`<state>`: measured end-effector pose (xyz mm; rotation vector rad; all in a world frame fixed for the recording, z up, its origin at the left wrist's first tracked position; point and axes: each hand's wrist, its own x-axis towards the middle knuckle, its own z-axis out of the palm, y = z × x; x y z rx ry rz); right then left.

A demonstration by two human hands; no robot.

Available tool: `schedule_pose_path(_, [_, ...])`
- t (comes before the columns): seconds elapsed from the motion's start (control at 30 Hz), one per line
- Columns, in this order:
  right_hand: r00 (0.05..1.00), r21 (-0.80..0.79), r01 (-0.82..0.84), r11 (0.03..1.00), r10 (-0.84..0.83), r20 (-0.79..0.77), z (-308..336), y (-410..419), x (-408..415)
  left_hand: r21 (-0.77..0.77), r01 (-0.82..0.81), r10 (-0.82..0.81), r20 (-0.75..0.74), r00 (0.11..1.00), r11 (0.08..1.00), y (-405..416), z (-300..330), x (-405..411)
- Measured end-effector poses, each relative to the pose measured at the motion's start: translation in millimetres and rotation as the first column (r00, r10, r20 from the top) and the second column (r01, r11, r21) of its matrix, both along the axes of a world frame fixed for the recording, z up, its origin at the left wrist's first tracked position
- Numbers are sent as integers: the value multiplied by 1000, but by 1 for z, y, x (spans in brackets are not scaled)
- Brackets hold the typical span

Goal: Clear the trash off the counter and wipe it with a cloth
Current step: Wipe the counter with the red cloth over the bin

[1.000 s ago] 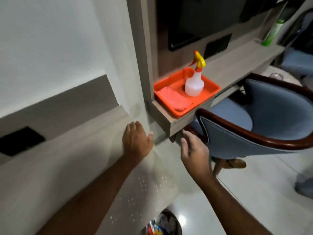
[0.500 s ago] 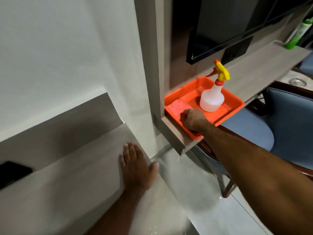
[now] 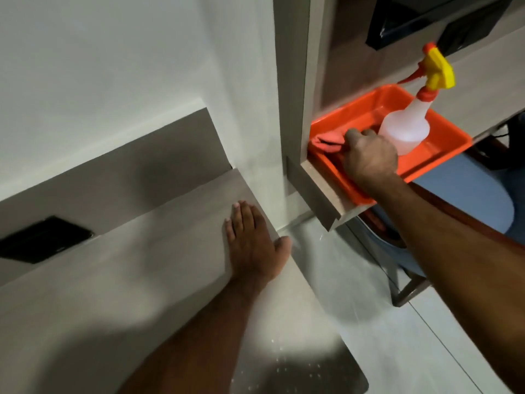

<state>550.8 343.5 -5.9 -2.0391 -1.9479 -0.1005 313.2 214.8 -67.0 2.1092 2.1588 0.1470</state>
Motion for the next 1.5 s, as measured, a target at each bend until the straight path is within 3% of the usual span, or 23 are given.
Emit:
schedule_pose_path(0.1, [993, 268, -19, 963, 49, -106, 19, -64, -19, 6, -4, 4, 11, 1000, 1000, -2, 0, 2])
schedule_pose_path(0.2, [963, 321, 93, 942, -4, -268, 17, -156, -31, -55, 0, 2, 42, 999, 999, -4, 9, 1])
schedule_pose_path(0.3, [924, 134, 167, 977, -108, -366, -22, -258, -24, 94, 126, -135, 87, 987, 988, -26, 19, 9])
schedule_pose_path(0.4, [877, -123, 188, 975, -222, -425, -91, -356, -11, 323, 97, -182, 245, 952, 941, -88, 25, 39])
schedule_pose_path(0.47, [846, -298, 194, 935, -313, -431, -143, -414, -4, 463, 119, -295, 327, 898, 878, -160, 22, 74])
schedule_pose_path(0.57, [780, -524, 189, 831, -451, -434, -212, -474, 3, 528, 361, -555, 270, 787, 769, -271, -27, 119])
schedule_pose_path(0.67, [791, -652, 139, 745, -480, -379, -282, -514, 12, 354, 550, -641, 236, 730, 757, -351, -116, 135])
schedule_pose_path(0.73, [741, -665, 147, 732, -527, -417, -325, -527, 15, 131, 524, -539, 280, 795, 841, -381, -180, 121])
schedule_pose_path(0.83, [696, -639, 162, 752, -546, -466, -384, -533, 14, -223, 181, -132, 217, 967, 958, -413, -281, 84])
schedule_pose_path(0.9, [689, -633, 134, 763, -531, -494, -417, -532, 7, -385, -149, 208, 117, 971, 911, -421, -334, 58])
schedule_pose_path(0.93, [680, -638, 118, 761, -530, -506, -430, -530, 2, -467, -323, 396, 64, 916, 823, -423, -358, 45])
schedule_pose_path(0.97, [669, -640, 100, 762, -528, -524, -443, -528, -2, -553, -494, 603, 19, 798, 671, -423, -378, 34])
schedule_pose_path(1.0, [652, -656, 84, 750, -539, -534, -453, -525, -6, -640, -612, 796, -1, 605, 465, -422, -394, 25])
schedule_pose_path(1.03, [623, -668, 62, 742, -551, -555, -460, -522, -11, -735, -620, 929, 37, 369, 275, -420, -407, 18])
schedule_pose_path(1.07, [600, -693, 31, 720, -568, -563, -465, -520, -15, -832, -531, 984, 94, 153, 162, -419, -418, 14])
schedule_pose_path(1.1, [573, -712, -13, 702, -578, -580, -470, -519, -20, -901, -411, 989, 144, 19, 139, -417, -427, 13])
schedule_pose_path(1.2, [502, -724, -92, 683, -596, -626, -469, -517, -31, -933, -272, 967, 253, -27, 236, -403, -424, 23])
schedule_pose_path(1.3, [528, -718, -2, 696, -609, -592, -432, -516, -26, -920, -246, 945, 325, -39, 306, -391, -384, 32])
schedule_pose_path(1.5, [507, -662, 64, 746, -596, -623, -268, -525, -21, -899, -183, 902, 420, -102, 398, -396, -210, 25])
